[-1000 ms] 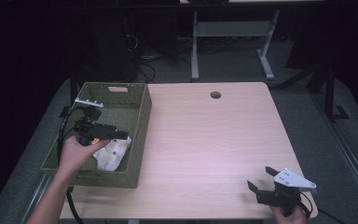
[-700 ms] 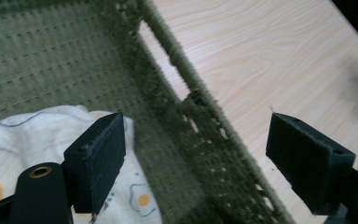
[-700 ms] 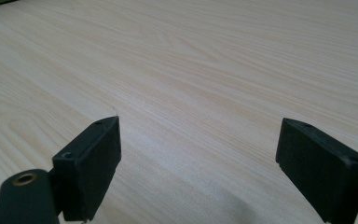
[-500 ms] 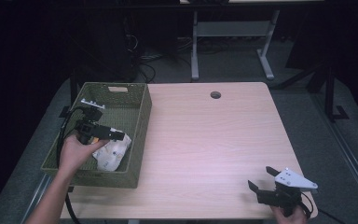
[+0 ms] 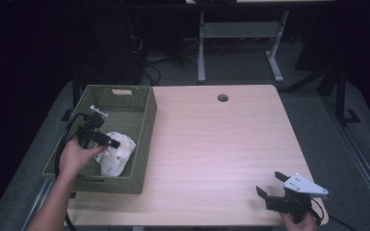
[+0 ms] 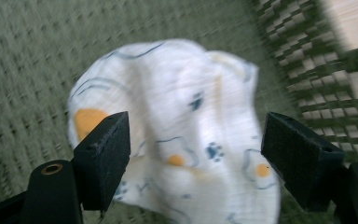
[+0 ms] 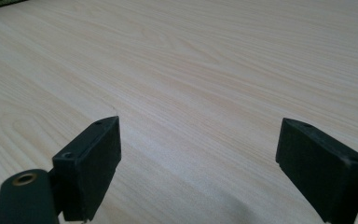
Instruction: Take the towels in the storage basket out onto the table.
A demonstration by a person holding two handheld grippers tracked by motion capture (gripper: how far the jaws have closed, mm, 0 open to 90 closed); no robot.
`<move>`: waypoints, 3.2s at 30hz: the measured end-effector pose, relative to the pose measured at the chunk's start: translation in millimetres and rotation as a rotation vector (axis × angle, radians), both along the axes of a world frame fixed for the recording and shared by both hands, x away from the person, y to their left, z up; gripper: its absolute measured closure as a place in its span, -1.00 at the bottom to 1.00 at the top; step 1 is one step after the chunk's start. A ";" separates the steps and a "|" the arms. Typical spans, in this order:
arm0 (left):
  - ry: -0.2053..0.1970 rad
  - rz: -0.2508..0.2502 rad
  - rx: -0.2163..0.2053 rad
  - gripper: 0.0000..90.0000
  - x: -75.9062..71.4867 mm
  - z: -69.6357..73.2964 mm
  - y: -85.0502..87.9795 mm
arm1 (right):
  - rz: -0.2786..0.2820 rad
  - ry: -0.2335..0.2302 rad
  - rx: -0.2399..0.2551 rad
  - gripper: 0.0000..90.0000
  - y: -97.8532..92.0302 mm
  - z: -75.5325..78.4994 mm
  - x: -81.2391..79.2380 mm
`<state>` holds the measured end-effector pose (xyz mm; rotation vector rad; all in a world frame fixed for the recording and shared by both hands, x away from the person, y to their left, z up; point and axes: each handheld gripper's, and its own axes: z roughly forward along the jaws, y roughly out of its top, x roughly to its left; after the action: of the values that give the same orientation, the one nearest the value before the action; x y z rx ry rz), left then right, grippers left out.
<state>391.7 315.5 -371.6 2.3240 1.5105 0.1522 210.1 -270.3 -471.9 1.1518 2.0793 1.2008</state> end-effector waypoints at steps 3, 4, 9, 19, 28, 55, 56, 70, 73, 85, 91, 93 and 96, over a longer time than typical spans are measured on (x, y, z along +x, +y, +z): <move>0.043 0.015 0.049 -0.43 7.8 -8.4 2.6 | 0.000 0.003 0.003 -0.70 -0.3 0.1 -0.1; 0.043 0.015 0.049 -0.41 7.8 -8.4 2.6 | 0.000 0.003 0.003 -0.70 -0.3 0.1 -0.1; 0.097 0.009 0.128 -0.38 17.8 -17.4 -4.1 | 0.004 0.002 0.004 -0.70 -0.4 0.1 0.1; 0.205 0.042 0.206 -0.28 33.5 -40.8 -12.3 | 0.007 0.001 0.006 -0.70 -1.6 0.0 0.1; 0.237 0.026 0.219 -0.07 35.4 -50.2 -19.8 | 0.000 0.007 0.009 -0.70 -2.3 -0.6 0.2; 0.250 0.015 0.134 0.67 30.1 -38.2 -10.4 | 0.000 0.010 0.010 -0.70 -0.9 -1.4 -0.1; 0.245 0.005 0.138 0.67 29.6 -35.3 -10.0 | 0.000 0.011 0.010 -0.70 -0.9 -1.5 -0.1; 0.116 -0.037 0.038 0.68 12.2 20.8 1.8 | -0.002 0.004 0.008 -0.69 0.1 -0.5 0.0; 0.093 -0.033 0.003 0.68 10.0 30.4 6.0 | -0.002 0.005 0.008 -0.69 0.0 -0.5 0.0; 0.068 0.012 -0.117 0.67 1.9 49.0 26.8 | -0.001 0.004 0.007 -0.69 -0.8 -0.1 0.4; 0.045 0.009 -0.172 0.67 -1.3 59.5 31.7 | -0.004 0.003 0.008 -0.70 -0.8 -0.1 0.5; 0.043 0.007 -0.177 0.67 -2.0 61.0 31.7 | -0.005 0.001 0.008 -0.69 -0.9 -0.1 0.3; 0.037 0.002 -0.182 0.67 -3.6 66.9 32.2 | -0.005 0.000 0.007 -0.70 -1.0 -0.1 0.3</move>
<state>388.2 347.7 -304.7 2.1923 1.4782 -0.0273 210.4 -271.3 -472.0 1.1595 2.0721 1.2071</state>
